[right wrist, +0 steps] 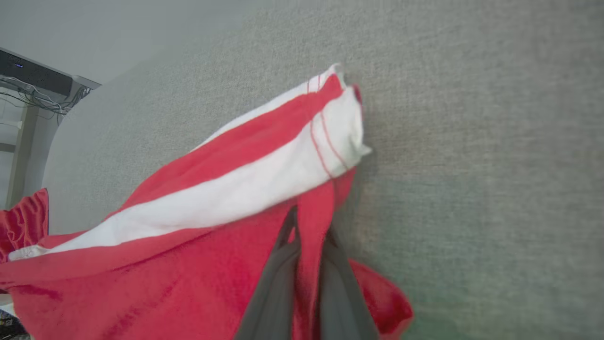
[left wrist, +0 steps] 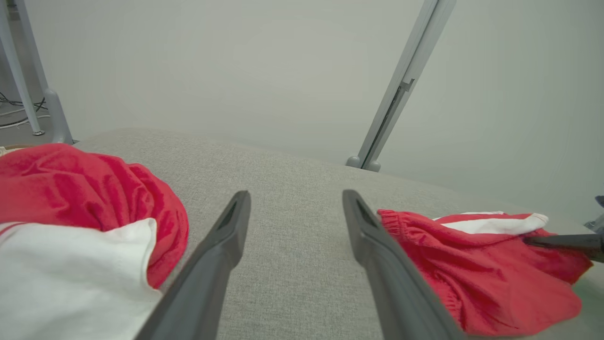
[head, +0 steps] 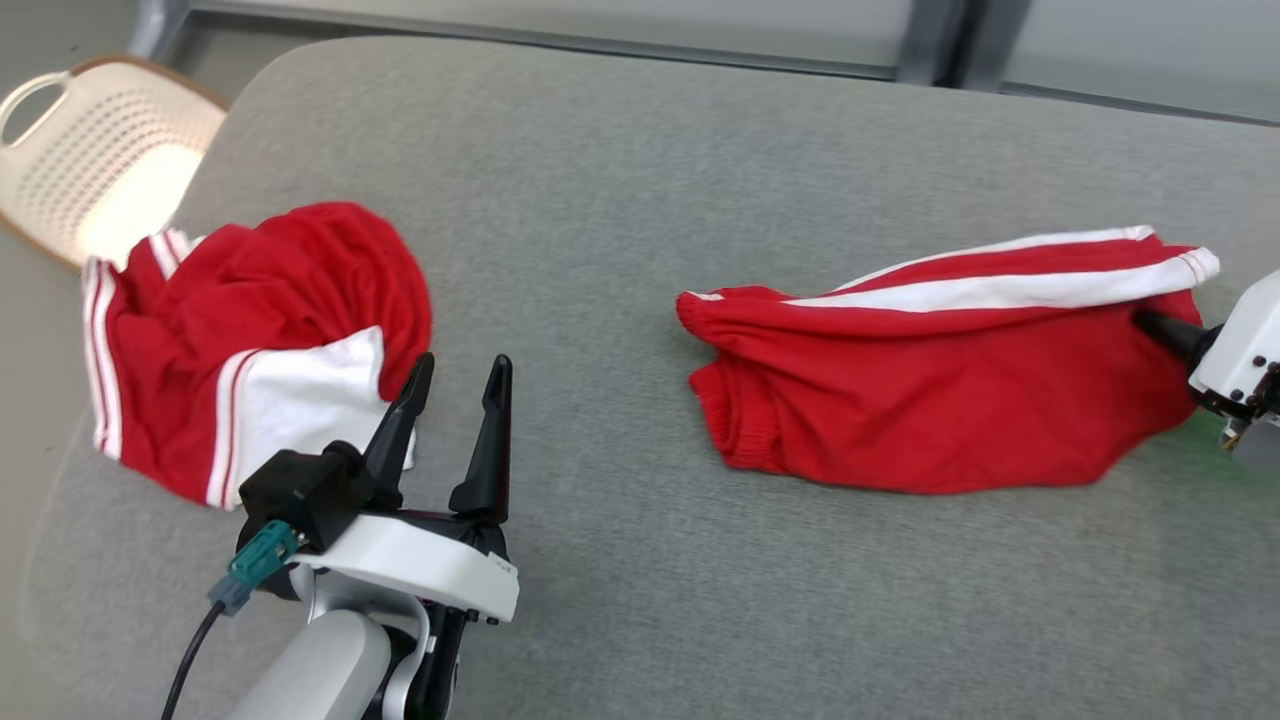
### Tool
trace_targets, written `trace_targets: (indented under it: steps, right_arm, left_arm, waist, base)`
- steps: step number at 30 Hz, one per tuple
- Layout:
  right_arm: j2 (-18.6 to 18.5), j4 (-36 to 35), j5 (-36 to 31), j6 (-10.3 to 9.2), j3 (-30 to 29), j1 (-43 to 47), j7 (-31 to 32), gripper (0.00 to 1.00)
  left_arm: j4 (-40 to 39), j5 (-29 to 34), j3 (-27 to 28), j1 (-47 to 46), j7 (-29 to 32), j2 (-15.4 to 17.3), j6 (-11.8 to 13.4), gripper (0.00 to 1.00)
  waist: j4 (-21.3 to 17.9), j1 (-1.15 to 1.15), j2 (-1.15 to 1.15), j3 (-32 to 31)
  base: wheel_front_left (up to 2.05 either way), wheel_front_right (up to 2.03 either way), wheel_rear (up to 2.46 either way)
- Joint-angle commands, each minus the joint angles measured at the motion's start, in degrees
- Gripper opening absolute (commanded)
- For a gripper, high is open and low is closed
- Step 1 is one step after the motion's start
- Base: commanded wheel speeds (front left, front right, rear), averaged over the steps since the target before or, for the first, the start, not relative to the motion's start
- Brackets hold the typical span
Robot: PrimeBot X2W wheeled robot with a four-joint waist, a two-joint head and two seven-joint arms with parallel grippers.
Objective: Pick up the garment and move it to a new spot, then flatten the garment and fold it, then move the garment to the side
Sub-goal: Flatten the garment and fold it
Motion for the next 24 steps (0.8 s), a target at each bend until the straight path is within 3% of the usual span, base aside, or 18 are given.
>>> trace_targets:
  steps: [1,12,24]
  right_arm:
    - [-1.3,-1.5,-0.1,0.00,-0.4,1.1,-1.4,0.00]
    - [-5.7,-4.7,-1.0,0.00,-1.7,4.9,-7.3,0.00]
    - [-3.4,-9.1,-2.8,0.00,-1.6,4.0,-10.2,0.00]
  left_arm:
    - [0.1,0.1,0.5,0.6,-0.2,0.3,0.1,1.00]
    - [0.6,0.6,0.0,0.4,0.3,1.0,0.2,1.00]
    - [1.4,0.1,-0.3,0.5,0.5,1.1,-0.3,1.00]
  waist:
    - [-3.1,0.00,0.00,-1.6]
    - [-11.9,0.00,0.00,-3.0]
    - [-12.4,0.00,0.00,-5.3]
  base:
    - [0.00,0.00,0.00]
    - [0.00,0.00,0.00]
    - [0.00,0.00,0.00]
